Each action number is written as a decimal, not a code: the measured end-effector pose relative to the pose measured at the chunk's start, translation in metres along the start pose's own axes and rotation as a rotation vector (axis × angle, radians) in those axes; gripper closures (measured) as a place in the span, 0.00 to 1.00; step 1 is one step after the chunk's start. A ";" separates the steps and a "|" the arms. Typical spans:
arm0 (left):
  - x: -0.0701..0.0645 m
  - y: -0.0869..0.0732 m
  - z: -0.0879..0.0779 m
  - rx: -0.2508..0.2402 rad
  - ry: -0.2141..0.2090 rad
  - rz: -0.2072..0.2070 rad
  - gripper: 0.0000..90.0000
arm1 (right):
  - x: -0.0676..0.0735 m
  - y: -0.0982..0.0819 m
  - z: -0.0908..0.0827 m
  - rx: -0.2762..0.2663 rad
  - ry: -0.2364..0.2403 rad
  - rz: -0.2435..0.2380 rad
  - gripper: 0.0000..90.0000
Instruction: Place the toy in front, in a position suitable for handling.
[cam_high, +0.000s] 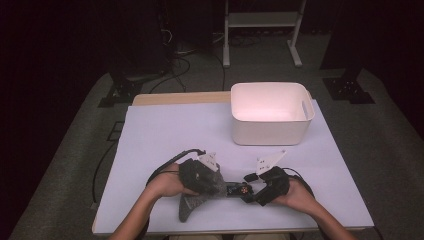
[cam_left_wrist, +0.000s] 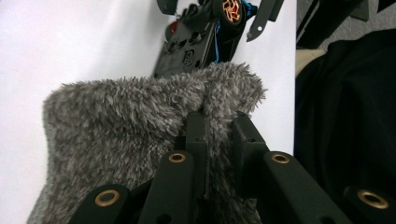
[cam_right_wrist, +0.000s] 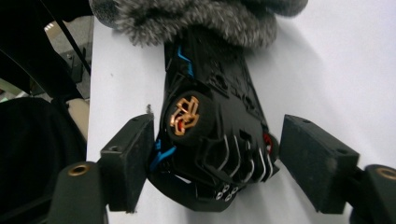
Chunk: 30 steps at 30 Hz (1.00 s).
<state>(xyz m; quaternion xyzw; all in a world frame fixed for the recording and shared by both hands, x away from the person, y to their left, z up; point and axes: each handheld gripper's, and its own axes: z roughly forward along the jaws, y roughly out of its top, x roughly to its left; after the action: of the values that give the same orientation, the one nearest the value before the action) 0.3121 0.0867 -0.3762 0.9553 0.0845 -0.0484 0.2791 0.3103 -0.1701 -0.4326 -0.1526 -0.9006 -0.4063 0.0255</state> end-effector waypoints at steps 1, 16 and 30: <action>-0.002 -0.001 0.001 0.004 -0.004 0.002 0.89 | 0.002 -0.001 0.001 0.005 -0.004 0.000 0.26; -0.016 -0.015 0.015 0.025 -0.057 0.017 0.89 | 0.014 -0.012 0.014 0.078 -0.019 -0.028 0.19; -0.011 0.002 0.022 -0.022 -0.052 0.023 0.88 | 0.016 -0.017 0.018 0.086 -0.023 -0.123 0.25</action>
<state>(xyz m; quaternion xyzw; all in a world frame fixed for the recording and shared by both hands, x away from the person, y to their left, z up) 0.3012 0.0716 -0.3920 0.9515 0.0669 -0.0691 0.2923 0.2918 -0.1631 -0.4540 -0.1004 -0.9252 -0.3660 -0.0035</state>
